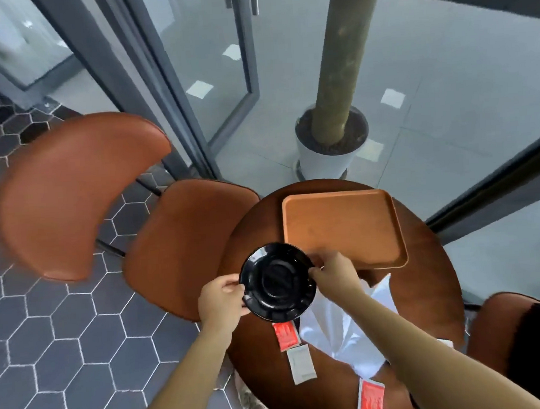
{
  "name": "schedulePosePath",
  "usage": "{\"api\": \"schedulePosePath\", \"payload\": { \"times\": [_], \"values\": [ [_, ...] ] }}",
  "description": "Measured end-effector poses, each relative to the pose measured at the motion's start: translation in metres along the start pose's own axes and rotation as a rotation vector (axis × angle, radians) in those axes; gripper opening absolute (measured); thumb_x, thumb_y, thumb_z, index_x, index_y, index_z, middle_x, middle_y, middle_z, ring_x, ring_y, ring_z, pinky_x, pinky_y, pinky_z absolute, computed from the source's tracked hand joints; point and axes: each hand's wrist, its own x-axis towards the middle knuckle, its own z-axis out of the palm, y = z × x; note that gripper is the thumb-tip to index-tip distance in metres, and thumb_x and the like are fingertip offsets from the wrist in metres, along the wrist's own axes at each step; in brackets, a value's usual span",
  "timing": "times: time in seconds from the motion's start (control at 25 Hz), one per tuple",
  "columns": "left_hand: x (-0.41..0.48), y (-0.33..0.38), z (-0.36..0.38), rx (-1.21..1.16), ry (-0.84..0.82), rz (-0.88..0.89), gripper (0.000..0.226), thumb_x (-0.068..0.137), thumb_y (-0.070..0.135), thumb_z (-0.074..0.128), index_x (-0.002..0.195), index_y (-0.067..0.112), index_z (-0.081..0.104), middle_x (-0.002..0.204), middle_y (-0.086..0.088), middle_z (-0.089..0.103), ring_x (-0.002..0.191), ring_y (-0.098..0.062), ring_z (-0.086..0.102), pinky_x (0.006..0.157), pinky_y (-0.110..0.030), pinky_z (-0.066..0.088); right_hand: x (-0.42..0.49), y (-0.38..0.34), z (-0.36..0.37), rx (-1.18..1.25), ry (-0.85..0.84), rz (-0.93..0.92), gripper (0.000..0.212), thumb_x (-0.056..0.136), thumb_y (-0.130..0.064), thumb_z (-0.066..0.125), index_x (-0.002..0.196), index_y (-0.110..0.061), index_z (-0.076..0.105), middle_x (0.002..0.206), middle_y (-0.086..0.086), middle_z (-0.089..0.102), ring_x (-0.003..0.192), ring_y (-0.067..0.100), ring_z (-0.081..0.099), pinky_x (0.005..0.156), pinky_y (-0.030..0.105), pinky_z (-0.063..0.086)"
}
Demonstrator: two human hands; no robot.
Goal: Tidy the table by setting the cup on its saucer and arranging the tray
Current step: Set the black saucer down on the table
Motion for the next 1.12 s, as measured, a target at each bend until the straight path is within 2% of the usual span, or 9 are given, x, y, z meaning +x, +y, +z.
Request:
{"api": "schedulePosePath", "payload": {
  "times": [0.08, 0.2, 0.32, 0.6, 0.72, 0.84, 0.92, 1.0, 1.12],
  "values": [
    [0.02, -0.013, -0.012, -0.011, 0.017, -0.027, 0.022, 0.09, -0.005, 0.062, 0.101, 0.012, 0.072, 0.083, -0.01, 0.073, 0.073, -0.025, 0.073, 0.059, -0.039, 0.063, 0.015, -0.013, 0.021, -0.131, -0.038, -0.023, 0.033, 0.077, -0.003, 0.053, 0.097, -0.017, 0.074, 0.088, 0.006, 0.075, 0.081, 0.029, 0.066, 0.063, 0.028, 0.042],
    [0.048, -0.028, -0.018, -0.014, 0.017, -0.057, 0.024, 0.09, -0.007, 0.06, 0.105, 0.009, 0.071, 0.085, -0.013, 0.073, 0.076, -0.029, 0.073, 0.058, -0.038, 0.063, 0.039, -0.024, 0.047, -0.34, -0.039, -0.072, 0.029, 0.081, -0.004, 0.052, 0.102, -0.012, 0.07, 0.095, 0.012, 0.074, 0.092, 0.036, 0.066, 0.069, 0.032, 0.046],
    [0.079, -0.042, -0.015, -0.002, 0.034, -0.079, 0.027, 0.09, -0.007, 0.058, 0.11, 0.006, 0.07, 0.094, -0.018, 0.072, 0.081, -0.032, 0.073, 0.066, -0.046, 0.064, 0.066, -0.03, 0.071, -0.492, -0.057, -0.182, 0.014, 0.085, -0.005, 0.052, 0.093, -0.012, 0.061, 0.095, 0.012, 0.068, 0.089, 0.037, 0.065, 0.068, 0.033, 0.042],
    [0.123, -0.064, 0.003, -0.025, 0.093, -0.047, 0.029, 0.09, -0.004, 0.061, 0.117, 0.006, 0.067, 0.096, -0.017, 0.071, 0.081, -0.031, 0.073, 0.067, -0.048, 0.063, 0.111, -0.029, 0.095, -0.575, -0.026, -0.236, 0.01, 0.084, -0.001, 0.054, 0.088, -0.009, 0.058, 0.092, 0.012, 0.061, 0.081, 0.037, 0.063, 0.066, 0.037, 0.046],
    [0.13, -0.066, 0.01, -0.034, 0.112, 0.0, 0.03, 0.091, -0.003, 0.061, 0.12, 0.005, 0.067, 0.089, -0.008, 0.07, 0.077, -0.028, 0.073, 0.066, -0.047, 0.064, 0.122, -0.026, 0.097, -0.591, -0.031, -0.235, 0.013, 0.087, -0.001, 0.053, 0.095, -0.009, 0.061, 0.094, 0.012, 0.061, 0.083, 0.037, 0.063, 0.07, 0.04, 0.051],
    [0.129, -0.066, 0.009, -0.04, 0.087, 0.047, 0.033, 0.093, 0.003, 0.065, 0.126, 0.006, 0.065, 0.092, 0.002, 0.069, 0.078, -0.021, 0.074, 0.069, -0.044, 0.064, 0.125, -0.023, 0.097, -0.552, -0.009, -0.227, 0.012, 0.087, -0.003, 0.053, 0.093, -0.009, 0.061, 0.09, 0.009, 0.06, 0.082, 0.036, 0.063, 0.065, 0.034, 0.045],
    [0.119, -0.071, 0.005, 0.057, 0.088, 0.159, 0.037, 0.093, 0.007, 0.066, 0.13, 0.008, 0.062, 0.1, 0.005, 0.068, 0.084, -0.017, 0.073, 0.076, -0.039, 0.063, 0.119, -0.019, 0.096, -0.482, 0.052, -0.263, 0.012, 0.087, -0.006, 0.054, 0.094, -0.01, 0.063, 0.095, 0.007, 0.063, 0.082, 0.034, 0.064, 0.065, 0.031, 0.044],
    [0.105, -0.086, 0.001, 0.299, 0.153, 0.457, 0.04, 0.089, 0.004, 0.067, 0.129, 0.008, 0.062, 0.108, 0.001, 0.063, 0.096, -0.019, 0.068, 0.082, -0.034, 0.059, 0.106, -0.012, 0.095, -0.411, 0.107, -0.368, 0.02, 0.084, -0.012, 0.063, 0.104, -0.012, 0.067, 0.106, 0.006, 0.066, 0.09, 0.031, 0.064, 0.071, 0.032, 0.049],
    [0.083, -0.125, -0.002, 0.649, 0.172, 0.797, 0.039, 0.084, 0.006, 0.069, 0.122, 0.005, 0.061, 0.123, -0.011, 0.055, 0.114, -0.027, 0.057, 0.089, -0.037, 0.056, 0.083, 0.004, 0.098, -0.476, 0.021, -0.516, 0.065, 0.074, -0.041, 0.076, 0.131, -0.018, 0.057, 0.137, 0.006, 0.054, 0.125, 0.031, 0.05, 0.096, 0.039, 0.05]
  ]
}}
